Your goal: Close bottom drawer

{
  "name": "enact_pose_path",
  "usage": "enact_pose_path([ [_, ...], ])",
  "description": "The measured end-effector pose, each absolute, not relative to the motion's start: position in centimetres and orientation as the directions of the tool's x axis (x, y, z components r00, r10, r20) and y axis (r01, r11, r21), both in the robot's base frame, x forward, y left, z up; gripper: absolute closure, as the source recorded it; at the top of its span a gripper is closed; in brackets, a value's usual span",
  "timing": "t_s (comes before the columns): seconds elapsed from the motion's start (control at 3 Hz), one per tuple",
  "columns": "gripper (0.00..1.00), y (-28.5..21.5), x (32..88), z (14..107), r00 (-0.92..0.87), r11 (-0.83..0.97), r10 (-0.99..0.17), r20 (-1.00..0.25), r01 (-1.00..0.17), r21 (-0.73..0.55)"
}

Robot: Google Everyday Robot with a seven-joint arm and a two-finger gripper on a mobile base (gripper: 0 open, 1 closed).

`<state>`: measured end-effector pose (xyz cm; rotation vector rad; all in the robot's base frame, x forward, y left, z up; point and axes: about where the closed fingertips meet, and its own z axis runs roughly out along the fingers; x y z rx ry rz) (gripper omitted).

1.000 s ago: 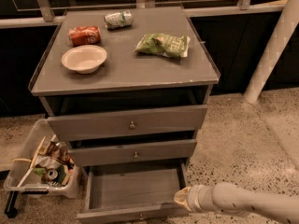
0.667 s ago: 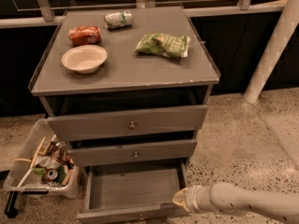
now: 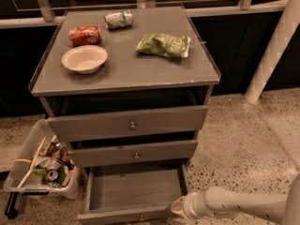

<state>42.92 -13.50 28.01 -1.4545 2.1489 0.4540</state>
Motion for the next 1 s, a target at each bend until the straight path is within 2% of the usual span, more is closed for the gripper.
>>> enact_pose_path([
  [1.0, 1.0, -10.2, 39.2, 19.3, -0.156, 0.181, -0.791, -0.592, -0.983, 0.018],
])
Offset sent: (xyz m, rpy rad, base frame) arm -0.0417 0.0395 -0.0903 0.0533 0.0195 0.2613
